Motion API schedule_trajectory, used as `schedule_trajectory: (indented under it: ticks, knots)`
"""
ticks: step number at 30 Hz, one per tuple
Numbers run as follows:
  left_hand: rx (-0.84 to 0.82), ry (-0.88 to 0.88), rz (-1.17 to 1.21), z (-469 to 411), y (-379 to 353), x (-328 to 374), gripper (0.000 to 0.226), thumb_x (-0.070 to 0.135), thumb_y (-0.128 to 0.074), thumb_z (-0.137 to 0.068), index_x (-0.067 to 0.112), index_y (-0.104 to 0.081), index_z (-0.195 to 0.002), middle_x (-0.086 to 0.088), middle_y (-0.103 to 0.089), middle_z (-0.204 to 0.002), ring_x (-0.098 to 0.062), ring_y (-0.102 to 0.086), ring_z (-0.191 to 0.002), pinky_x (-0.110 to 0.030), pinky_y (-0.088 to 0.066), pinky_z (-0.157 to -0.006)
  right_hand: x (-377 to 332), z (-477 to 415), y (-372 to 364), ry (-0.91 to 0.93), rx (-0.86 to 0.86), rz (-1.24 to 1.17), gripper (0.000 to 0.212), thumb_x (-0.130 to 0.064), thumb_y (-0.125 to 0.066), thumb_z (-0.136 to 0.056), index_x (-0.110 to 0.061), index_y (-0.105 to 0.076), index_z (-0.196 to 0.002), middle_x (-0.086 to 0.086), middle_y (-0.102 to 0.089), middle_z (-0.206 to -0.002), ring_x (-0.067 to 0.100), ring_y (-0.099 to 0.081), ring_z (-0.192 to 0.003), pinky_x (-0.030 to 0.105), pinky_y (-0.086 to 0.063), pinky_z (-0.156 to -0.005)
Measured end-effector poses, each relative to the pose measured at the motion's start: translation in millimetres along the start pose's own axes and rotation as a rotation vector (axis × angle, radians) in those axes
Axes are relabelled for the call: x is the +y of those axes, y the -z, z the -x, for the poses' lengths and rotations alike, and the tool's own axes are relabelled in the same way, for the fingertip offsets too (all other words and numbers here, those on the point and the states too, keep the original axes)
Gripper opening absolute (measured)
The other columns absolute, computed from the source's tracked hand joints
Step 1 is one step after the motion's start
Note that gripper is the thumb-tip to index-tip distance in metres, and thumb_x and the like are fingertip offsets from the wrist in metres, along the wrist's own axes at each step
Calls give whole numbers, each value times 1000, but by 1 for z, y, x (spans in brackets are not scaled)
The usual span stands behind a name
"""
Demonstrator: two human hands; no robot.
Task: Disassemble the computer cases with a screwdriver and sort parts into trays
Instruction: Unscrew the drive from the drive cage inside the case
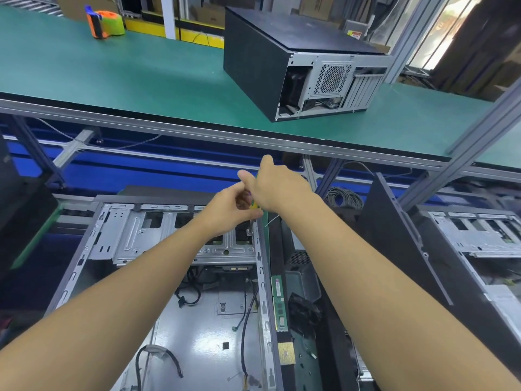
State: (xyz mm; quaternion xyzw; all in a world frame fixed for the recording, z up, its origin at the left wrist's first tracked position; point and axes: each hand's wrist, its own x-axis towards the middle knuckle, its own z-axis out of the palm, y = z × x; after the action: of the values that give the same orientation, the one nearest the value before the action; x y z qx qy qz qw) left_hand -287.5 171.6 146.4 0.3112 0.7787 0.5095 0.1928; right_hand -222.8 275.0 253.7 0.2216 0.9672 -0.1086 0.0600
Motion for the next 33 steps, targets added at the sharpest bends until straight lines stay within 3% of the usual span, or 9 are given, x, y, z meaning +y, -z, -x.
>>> schedule_trajectory:
  ticks: [3,6,9,15,18,20,23,28,33]
  knots:
    - [-42,-23,-45,0,1,0,20,23,-77,-85,27,-66,-101,-9,-67,-104,-22,-65,-97,-44,-52,-92,-1,-1,-1,30,11,21,31,-38,-36,-106,-11,-41,-119,7,-53,-94,31,-52,-83,37,-37,-63]
    - [-98,-18,132,7,6,-1,25,12,-71,-91,22,-70,-114,2,-70,-115,-7,-66,-108,-26,-51,-94,0,-2,5,63,-90,-63,25,-27,-45,-100,-14,-45,-121,10,-54,-110,32,-56,-91,35,-37,-61]
    - [-37,-29,127,9,9,-3,21,2,-67,-91,16,-72,-107,11,-75,-95,7,-67,-82,-9,-47,-74,-1,0,8,82,-158,-54,29,-24,-54,-95,-17,-45,-121,9,-47,-122,33,-55,-99,38,-43,-69]
    - [-24,-38,14,4,3,-2,17,19,-72,-90,31,-61,-96,0,-69,-91,-7,-62,-78,-18,-50,-71,-2,3,3,3,-18,-7,50,-56,-40,-101,-14,-34,-129,5,-51,-103,29,-54,-83,37,-38,-63]
    - [-35,-69,-114,2,-2,0,23,22,-70,-91,42,-59,-96,-4,-61,-104,-18,-60,-91,-32,-50,-82,-4,2,0,0,-7,-38,31,-41,-40,-106,-12,-35,-114,4,-45,-80,21,-45,-64,35,-31,-52]
    - [-40,-88,-25,5,1,2,36,20,-72,-90,54,-61,-93,8,-62,-108,-7,-63,-95,-25,-49,-85,-4,2,1,18,-65,-104,21,-27,-47,-103,-12,-37,-114,6,-49,-88,22,-50,-69,34,-35,-53]
    - [-75,-50,154,8,10,1,27,14,-73,-90,39,-71,-102,10,-73,-107,-5,-68,-101,-21,-52,-87,-5,2,7,69,-154,-78,30,-21,-54,-97,-13,-42,-123,10,-51,-115,27,-57,-87,34,-41,-62]
    - [-52,-28,70,4,9,3,22,18,-77,-87,39,-72,-84,16,-75,-85,3,-68,-81,-15,-47,-73,-3,3,4,42,-94,-129,48,-47,-47,-100,-14,-39,-135,14,-46,-133,37,-53,-111,44,-47,-81]
    - [1,-66,-155,-2,-2,4,29,27,-82,-80,40,-57,-86,0,-63,-97,-12,-59,-82,-20,-43,-68,-5,2,-1,-3,35,-96,44,-47,-40,-104,-9,-41,-128,11,-49,-104,32,-52,-91,37,-38,-64]
